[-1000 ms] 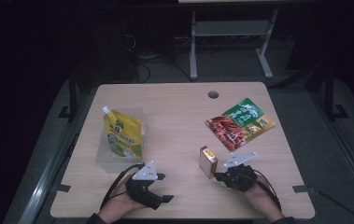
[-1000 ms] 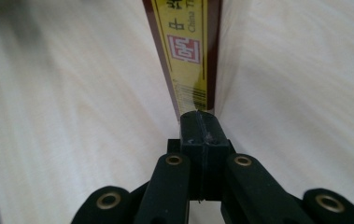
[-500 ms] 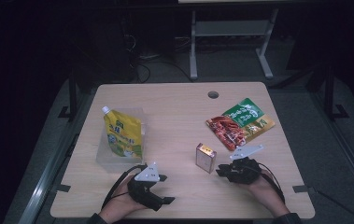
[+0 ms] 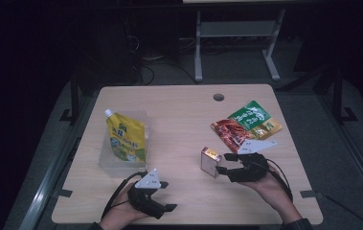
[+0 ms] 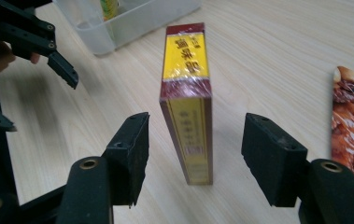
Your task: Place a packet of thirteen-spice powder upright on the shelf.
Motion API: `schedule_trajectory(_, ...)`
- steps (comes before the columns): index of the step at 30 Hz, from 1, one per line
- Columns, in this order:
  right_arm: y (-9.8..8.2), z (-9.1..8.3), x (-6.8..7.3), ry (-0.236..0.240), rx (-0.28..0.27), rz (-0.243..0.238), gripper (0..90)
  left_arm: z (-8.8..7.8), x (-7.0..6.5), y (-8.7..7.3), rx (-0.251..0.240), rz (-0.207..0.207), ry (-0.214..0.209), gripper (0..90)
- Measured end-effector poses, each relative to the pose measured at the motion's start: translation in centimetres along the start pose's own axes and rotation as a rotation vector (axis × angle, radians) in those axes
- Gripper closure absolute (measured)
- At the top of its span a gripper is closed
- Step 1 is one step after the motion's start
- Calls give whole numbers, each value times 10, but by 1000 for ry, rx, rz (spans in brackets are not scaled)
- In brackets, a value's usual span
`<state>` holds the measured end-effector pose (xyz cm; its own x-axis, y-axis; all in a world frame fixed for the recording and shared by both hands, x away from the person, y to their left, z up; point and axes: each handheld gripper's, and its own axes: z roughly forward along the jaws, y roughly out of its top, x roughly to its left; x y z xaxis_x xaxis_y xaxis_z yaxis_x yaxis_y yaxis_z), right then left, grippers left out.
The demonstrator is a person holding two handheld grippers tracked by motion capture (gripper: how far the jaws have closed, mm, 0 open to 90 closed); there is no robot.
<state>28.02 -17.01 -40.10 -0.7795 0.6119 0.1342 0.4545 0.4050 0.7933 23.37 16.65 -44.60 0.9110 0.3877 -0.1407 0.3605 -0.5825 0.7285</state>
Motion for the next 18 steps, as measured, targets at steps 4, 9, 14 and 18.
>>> schedule_trajectory(4,7,9,2,-6,2,-25,417,0,-6,-2,4,-4,-3,211)
schedule_trajectory(9,16,20,0,12,12,-45,461,4,-11,-2,16,16,-16,211)
schedule_trajectory(14,20,27,1,9,16,-56,567,7,-13,-2,21,18,-27,211)
schedule_trajectory(18,21,29,1,5,16,-66,649,8,-14,-1,26,31,-28,211)
